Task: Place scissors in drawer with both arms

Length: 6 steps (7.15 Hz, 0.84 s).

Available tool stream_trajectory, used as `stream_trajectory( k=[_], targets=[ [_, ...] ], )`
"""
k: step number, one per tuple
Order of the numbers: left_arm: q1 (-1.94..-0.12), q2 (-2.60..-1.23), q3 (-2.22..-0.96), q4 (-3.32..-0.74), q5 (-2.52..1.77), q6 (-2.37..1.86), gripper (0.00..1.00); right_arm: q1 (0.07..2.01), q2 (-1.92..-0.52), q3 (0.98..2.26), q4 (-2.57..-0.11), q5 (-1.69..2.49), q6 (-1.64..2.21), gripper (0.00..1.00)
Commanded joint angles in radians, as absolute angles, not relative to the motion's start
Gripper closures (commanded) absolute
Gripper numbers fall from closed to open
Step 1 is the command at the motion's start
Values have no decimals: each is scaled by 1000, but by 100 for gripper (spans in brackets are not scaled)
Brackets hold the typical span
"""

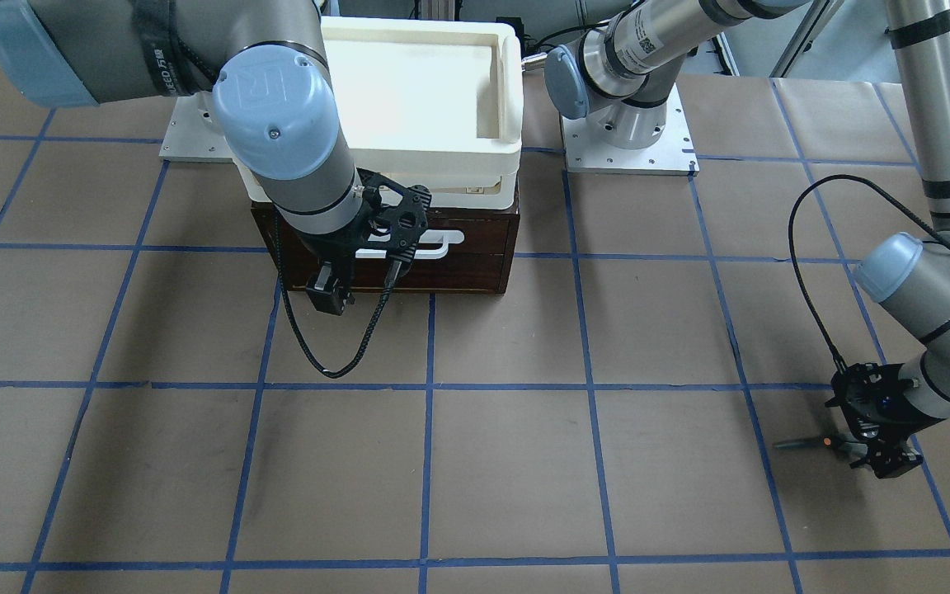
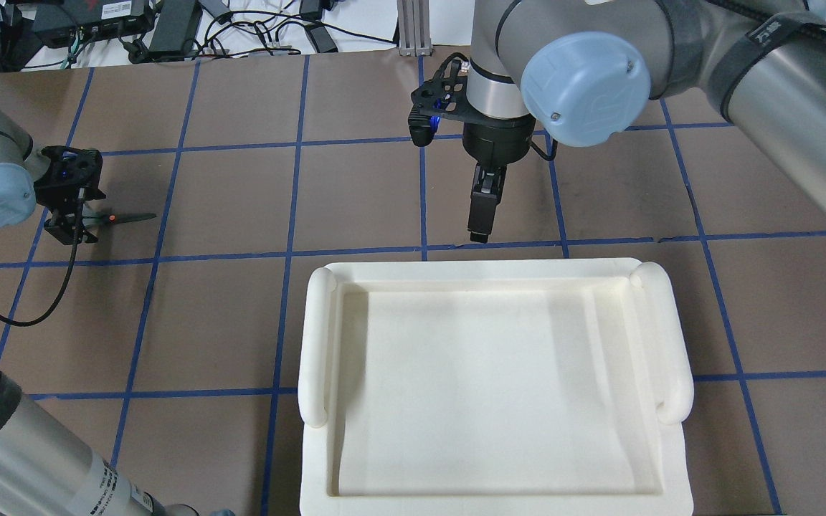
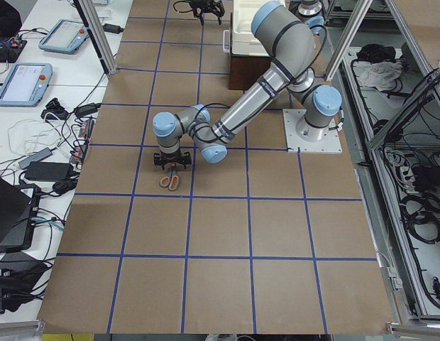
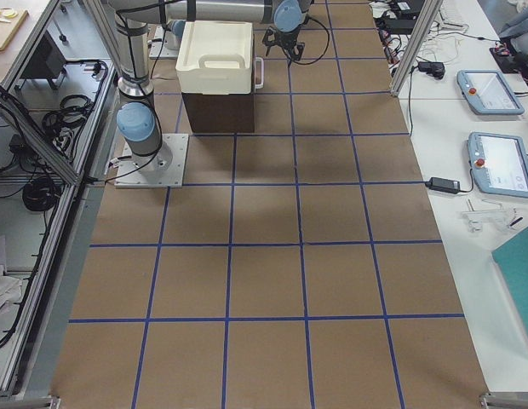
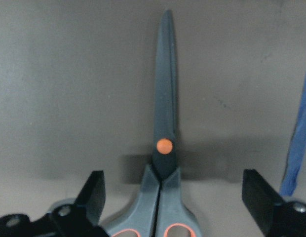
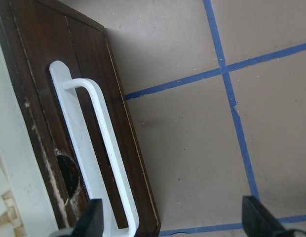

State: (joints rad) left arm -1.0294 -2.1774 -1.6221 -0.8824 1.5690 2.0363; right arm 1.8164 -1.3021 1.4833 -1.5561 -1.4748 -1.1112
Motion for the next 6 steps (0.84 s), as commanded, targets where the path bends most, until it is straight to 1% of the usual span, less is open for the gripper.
stream_trajectory(
  k=[1,3,4,5,6],
  targets=[
    [-1029,-2194,-1620,-859,1568,2055,3,1816,-1289,1485,-1577,-1488,-1225,0],
    [-1032,-2200,-1620,-859,1569,2071,10,1821,-1263,1485,-1575,-1488,-1328,0],
    [-1029,-2201,-1620,-858,1569,2072,26,1833,-1256,1485,-1572,-1491,-1331,0],
    [-1029,-2200,-1620,-857,1571,2074,70,1842,-1249,1485,-1577,-1491,-1335,0],
    [-1029,-2200,-1620,-836,1577,2075,100,1847,-1244,1483,-1580,-1493,-1335,0]
  ],
)
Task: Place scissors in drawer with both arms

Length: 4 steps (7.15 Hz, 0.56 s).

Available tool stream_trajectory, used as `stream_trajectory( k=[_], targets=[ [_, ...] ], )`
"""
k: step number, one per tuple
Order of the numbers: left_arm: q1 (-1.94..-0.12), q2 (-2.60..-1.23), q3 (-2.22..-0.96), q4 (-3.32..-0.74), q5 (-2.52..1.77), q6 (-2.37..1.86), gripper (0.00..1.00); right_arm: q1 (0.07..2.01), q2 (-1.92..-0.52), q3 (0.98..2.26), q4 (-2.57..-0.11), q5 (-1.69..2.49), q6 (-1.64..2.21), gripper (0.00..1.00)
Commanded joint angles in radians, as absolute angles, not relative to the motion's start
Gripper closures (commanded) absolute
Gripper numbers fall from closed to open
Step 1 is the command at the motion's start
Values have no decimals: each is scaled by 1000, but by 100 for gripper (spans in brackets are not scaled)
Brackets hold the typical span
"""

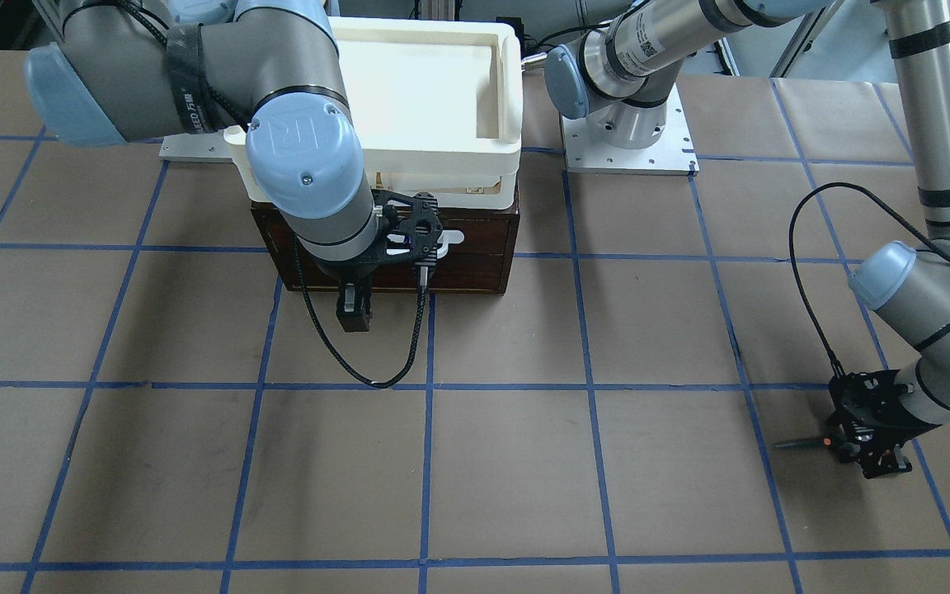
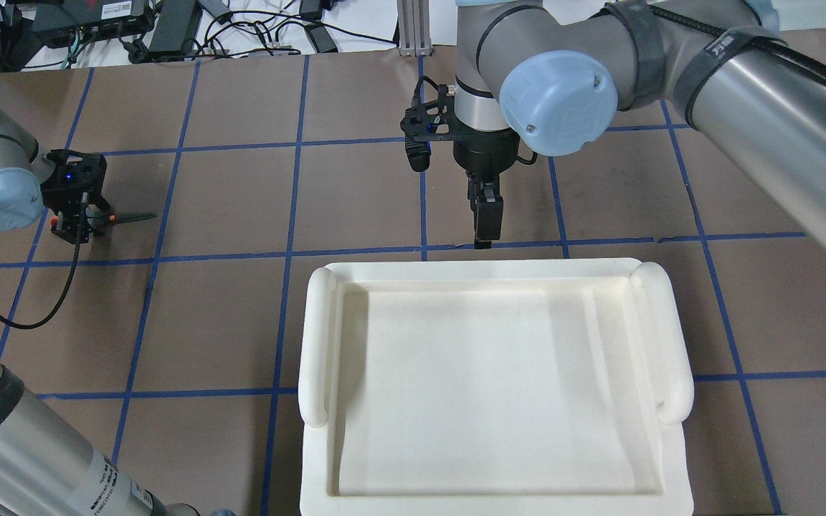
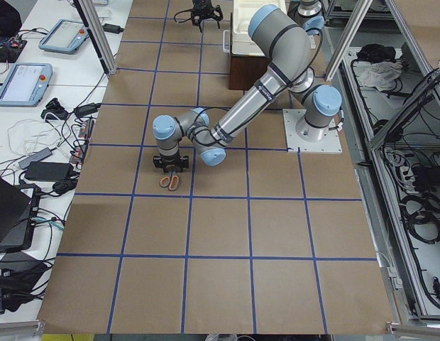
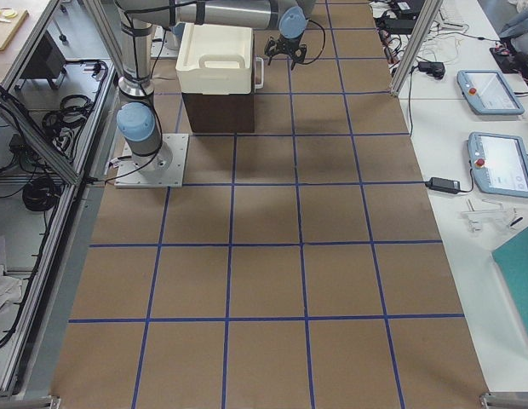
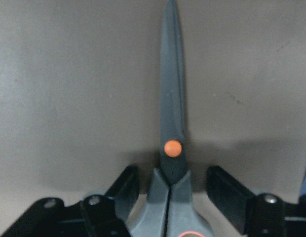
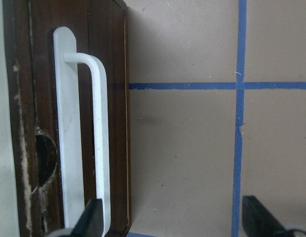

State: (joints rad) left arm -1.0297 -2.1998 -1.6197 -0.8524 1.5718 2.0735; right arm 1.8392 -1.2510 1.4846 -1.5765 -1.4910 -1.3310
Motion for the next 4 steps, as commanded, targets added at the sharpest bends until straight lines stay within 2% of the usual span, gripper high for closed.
stream_trajectory(
  k=[1,4],
  targets=[
    [-1032,-2198,-1620,-824,1578,2091,100,1873,-1232,1485,-1586,-1534,-1328,0],
    [-1057,-2162,-1615,-831,1563,2103,100,1879,-1200,1505,-1581,-1522,-1325,0]
  ],
)
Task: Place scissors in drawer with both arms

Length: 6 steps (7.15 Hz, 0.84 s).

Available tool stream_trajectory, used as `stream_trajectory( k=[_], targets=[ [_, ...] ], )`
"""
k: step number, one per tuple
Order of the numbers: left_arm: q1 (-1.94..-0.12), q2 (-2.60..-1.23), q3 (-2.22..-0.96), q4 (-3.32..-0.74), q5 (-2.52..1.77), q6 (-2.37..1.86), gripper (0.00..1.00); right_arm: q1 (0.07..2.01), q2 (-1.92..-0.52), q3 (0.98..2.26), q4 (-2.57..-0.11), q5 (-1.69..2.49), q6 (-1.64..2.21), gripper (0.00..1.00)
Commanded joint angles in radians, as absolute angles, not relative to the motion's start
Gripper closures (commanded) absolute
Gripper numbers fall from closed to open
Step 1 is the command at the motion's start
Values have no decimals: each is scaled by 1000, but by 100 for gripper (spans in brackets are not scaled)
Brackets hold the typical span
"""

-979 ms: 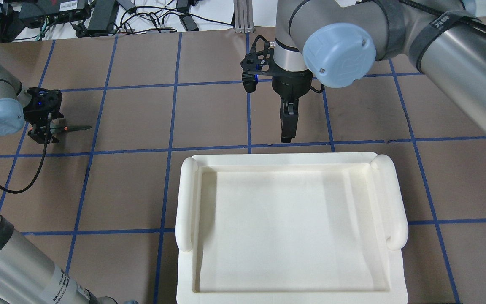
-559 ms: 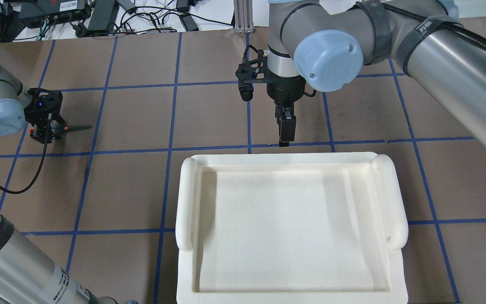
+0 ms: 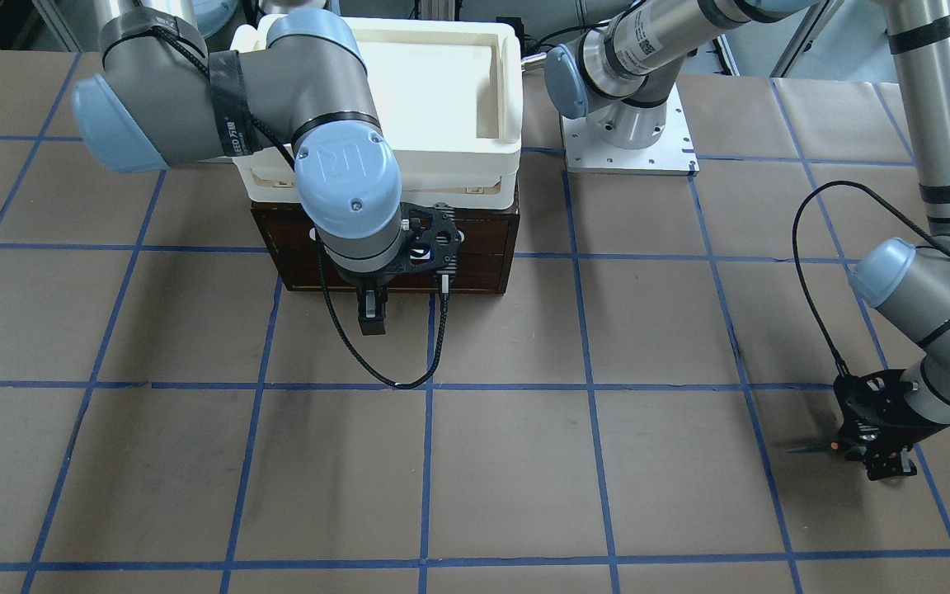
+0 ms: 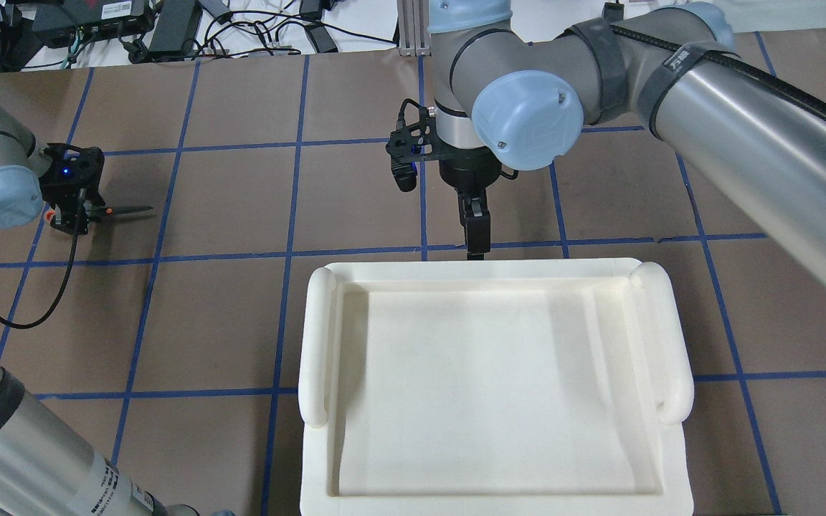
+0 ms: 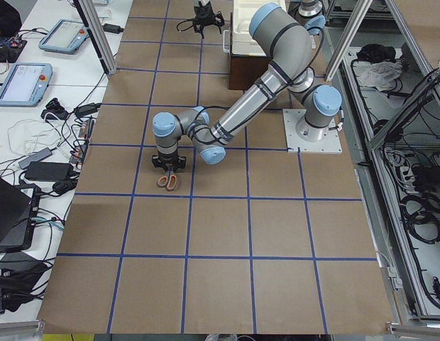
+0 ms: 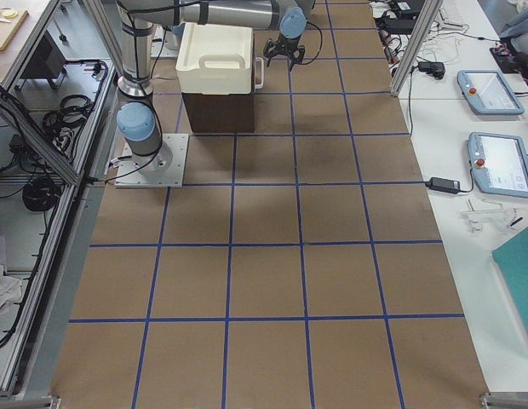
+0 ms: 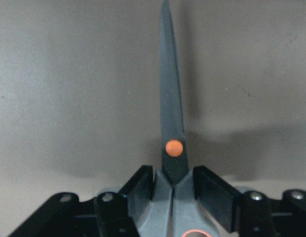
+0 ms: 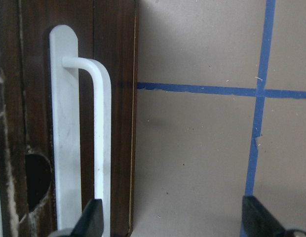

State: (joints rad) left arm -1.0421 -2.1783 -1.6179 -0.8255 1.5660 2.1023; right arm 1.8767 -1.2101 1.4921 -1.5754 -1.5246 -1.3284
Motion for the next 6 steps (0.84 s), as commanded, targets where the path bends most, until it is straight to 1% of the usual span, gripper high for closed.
stream_trajectory(
  k=[1,2,4,6],
  targets=[
    [-1093,-2123,-1614,-845,1543,2095,100,1879,-1198,1519,-1575,-1522,-1330,0],
    [-1123,-2077,-1611,-886,1542,2079,100,1881,-1198,1529,-1571,-1520,-1335,0],
    [-1131,-1995,-1550,-1076,1491,2048,100,1888,-1204,1529,-1566,-1519,-1333,0],
    [-1173,-1953,-1543,-1098,1494,1956,100,1904,-1201,1532,-1555,-1505,-1328,0]
  ],
)
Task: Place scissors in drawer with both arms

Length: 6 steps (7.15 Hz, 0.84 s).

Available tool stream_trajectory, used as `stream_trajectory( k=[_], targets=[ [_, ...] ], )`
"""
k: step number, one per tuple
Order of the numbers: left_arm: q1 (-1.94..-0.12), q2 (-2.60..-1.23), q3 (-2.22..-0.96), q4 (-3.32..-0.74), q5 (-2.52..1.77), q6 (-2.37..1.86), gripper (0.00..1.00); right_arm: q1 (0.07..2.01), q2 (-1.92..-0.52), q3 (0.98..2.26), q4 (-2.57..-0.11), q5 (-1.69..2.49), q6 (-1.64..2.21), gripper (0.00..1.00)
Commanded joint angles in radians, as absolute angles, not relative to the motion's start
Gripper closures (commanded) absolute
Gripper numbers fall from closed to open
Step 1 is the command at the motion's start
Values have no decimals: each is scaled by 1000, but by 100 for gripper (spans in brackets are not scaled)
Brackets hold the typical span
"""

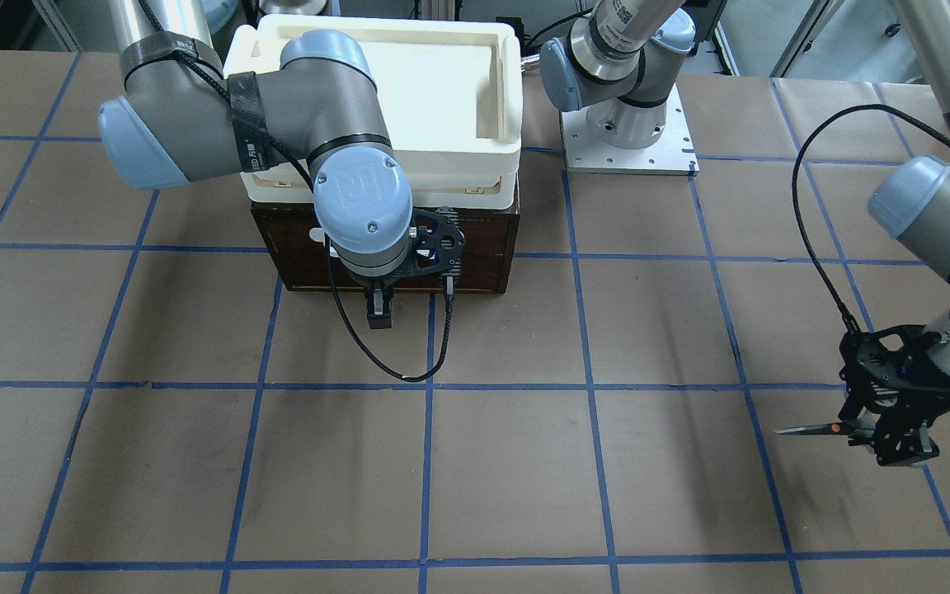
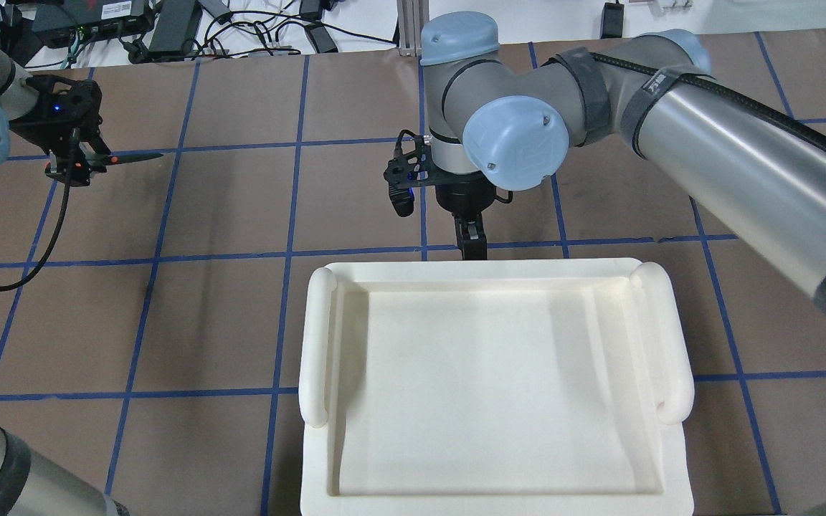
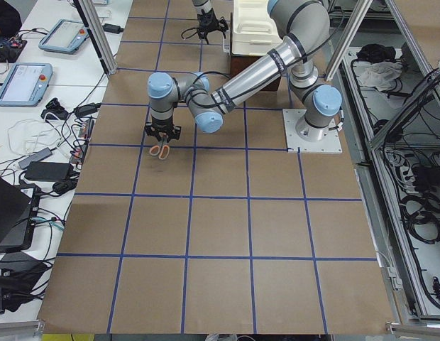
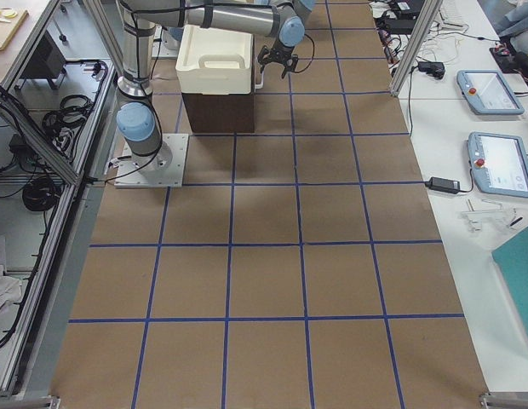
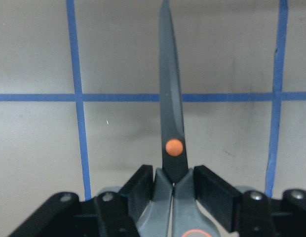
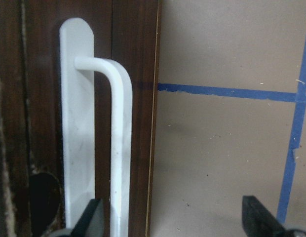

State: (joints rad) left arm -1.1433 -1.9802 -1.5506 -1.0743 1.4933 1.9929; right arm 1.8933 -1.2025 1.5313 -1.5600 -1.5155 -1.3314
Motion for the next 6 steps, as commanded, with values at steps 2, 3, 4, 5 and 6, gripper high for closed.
stream_trajectory(
  k=[2,3,4,5,6],
  targets=[
    [-1207,-1956,-1545,-1095,1525,1947,100,1908,-1197,1532,-1555,-1500,-1331,0],
    [-1207,-1953,-1543,-1097,1558,1945,100,1908,-1195,1532,-1555,-1502,-1333,0],
    [-1207,-1956,-1545,-1100,1559,1945,100,1908,-1192,1532,-1565,-1502,-1336,0],
    [-1207,-1956,-1545,-1101,1560,1945,100,1908,-1180,1534,-1568,-1502,-1335,0],
    [-1207,-1953,-1545,-1101,1562,1945,100,1908,-1177,1534,-1565,-1502,-1336,0]
  ],
)
